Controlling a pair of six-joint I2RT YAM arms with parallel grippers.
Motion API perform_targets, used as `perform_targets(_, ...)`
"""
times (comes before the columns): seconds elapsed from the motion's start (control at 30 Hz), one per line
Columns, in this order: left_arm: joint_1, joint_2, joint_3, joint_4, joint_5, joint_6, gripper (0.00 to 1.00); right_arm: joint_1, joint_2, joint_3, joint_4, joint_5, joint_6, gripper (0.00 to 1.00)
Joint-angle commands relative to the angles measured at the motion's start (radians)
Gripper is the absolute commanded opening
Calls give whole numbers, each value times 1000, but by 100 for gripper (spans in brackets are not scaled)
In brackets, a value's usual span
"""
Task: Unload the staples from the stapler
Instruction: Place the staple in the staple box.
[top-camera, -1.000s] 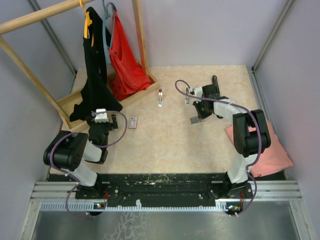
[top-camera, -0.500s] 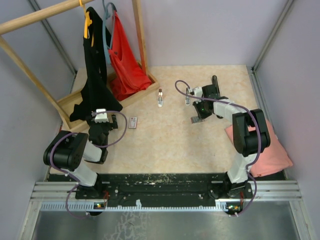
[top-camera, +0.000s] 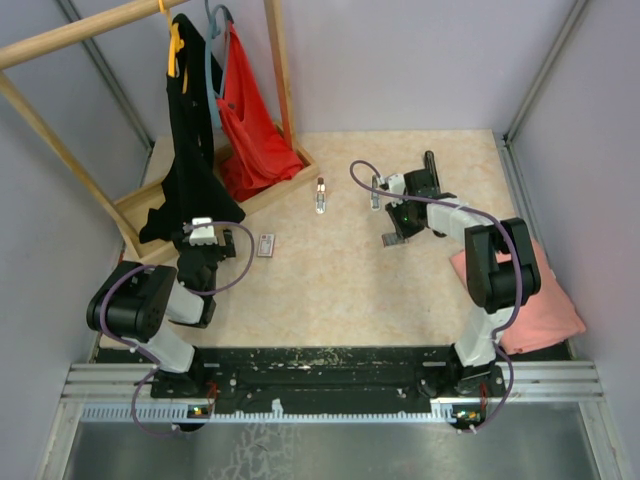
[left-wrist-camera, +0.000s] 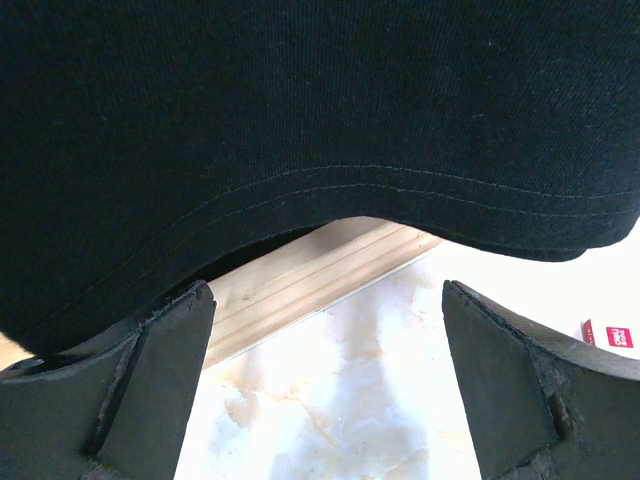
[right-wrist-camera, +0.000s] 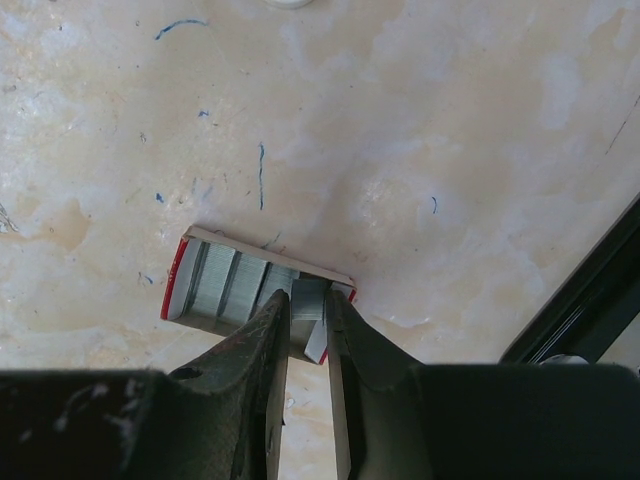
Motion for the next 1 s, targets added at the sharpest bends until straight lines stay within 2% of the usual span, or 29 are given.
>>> perform_targets(0.0,6,2,14,22,1,-18,100,-5,-10,36,27,11,12,23)
perform_targets(0.97,6,2,14,22,1,-18,100,11,-94,31,60,63,9,33)
